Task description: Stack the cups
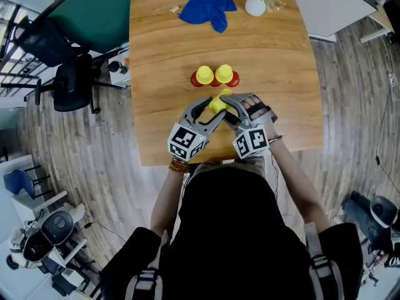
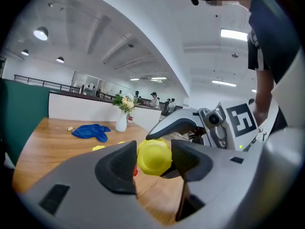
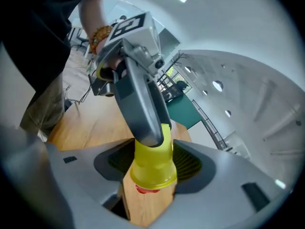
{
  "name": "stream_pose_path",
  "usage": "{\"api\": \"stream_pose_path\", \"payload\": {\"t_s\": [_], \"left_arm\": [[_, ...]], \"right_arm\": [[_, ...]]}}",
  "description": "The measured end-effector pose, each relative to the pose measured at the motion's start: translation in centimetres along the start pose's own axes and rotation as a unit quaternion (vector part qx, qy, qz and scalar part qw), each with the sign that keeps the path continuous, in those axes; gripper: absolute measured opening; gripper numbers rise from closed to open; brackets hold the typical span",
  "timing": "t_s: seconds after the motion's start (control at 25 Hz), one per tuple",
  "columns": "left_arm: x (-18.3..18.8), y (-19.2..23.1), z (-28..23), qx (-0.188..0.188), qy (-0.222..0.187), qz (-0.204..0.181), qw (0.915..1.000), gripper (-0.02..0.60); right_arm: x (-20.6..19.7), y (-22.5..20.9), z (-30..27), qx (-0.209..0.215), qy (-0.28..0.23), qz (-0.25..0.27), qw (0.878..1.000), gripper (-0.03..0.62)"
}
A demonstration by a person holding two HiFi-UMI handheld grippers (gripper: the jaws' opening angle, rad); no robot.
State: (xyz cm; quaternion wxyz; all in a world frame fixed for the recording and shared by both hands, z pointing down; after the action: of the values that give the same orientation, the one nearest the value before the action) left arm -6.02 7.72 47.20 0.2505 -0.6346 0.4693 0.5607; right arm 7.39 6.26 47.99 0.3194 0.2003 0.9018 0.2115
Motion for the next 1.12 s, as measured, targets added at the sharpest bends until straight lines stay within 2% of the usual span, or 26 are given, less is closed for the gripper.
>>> {"api": "stream_pose_path", "payload": {"t_s": [0.12, 0.2, 0.28, 0.36, 0.44, 0.52, 0.72, 0.8, 0.92, 1.12], "left_arm": [[0.3, 0.3, 0.6, 0.003, -0.035, 0.014, 0.9993, 0.247], [0.2, 0.8, 1.0, 0.002, -0.045, 0.04, 0.9982, 0.249], [-0.2, 1.2, 1.1, -0.009, -0.044, 0.054, 0.9975, 0.25], [-0.4, 1.2, 1.2, -0.022, -0.051, 0.068, 0.9961, 0.251], [-0.3, 1.1, 1.0, -0.03, -0.057, 0.077, 0.9949, 0.249], [-0.2, 1.0, 0.9, -0.031, -0.058, 0.072, 0.9953, 0.247], [0.2, 0.7, 0.7, -0.03, -0.066, 0.058, 0.9956, 0.247], [0.3, 0.9, 0.7, -0.015, -0.076, 0.054, 0.9955, 0.247], [0.3, 1.9, 1.3, 0.023, -0.095, 0.067, 0.993, 0.247], [-0.9, 3.5, 2.8, 0.063, -0.084, 0.079, 0.9913, 0.247]], "right_arm": [[-0.5, -0.9, 0.1, 0.001, -0.053, -0.114, 0.992, 0.258], [-0.8, -1.6, 0.7, -0.003, -0.099, -0.193, 0.976, 0.256], [-0.8, -1.9, 1.2, 0.0, -0.134, -0.233, 0.963, 0.256], [-0.6, -1.7, 1.1, 0.011, -0.146, -0.234, 0.961, 0.256], [-0.4, -1.2, 0.6, 0.022, -0.14, -0.215, 0.966, 0.258], [-0.4, -1.0, 0.1, 0.028, -0.13, -0.205, 0.97, 0.257], [-0.7, -1.6, -0.3, 0.045, -0.131, -0.212, 0.967, 0.256], [-1.4, -2.1, -0.7, 0.051, -0.145, -0.232, 0.961, 0.255], [-3.1, -4.7, -1.0, 0.037, -0.168, -0.292, 0.941, 0.253], [-6.3, -9.5, -2.0, -0.001, -0.179, -0.372, 0.911, 0.249]]}}
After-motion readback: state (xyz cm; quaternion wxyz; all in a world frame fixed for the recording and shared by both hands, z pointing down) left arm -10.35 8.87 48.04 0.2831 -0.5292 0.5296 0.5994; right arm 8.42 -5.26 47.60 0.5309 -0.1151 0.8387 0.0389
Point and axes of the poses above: the fingertips, and each gripper's own axes: z backward along the fingers, y to its left, x out of its top, the point moved 10 cm from there along z, backward along the fingers, and after that the axes turned 14 degrees about x, right-handed, at the moved point
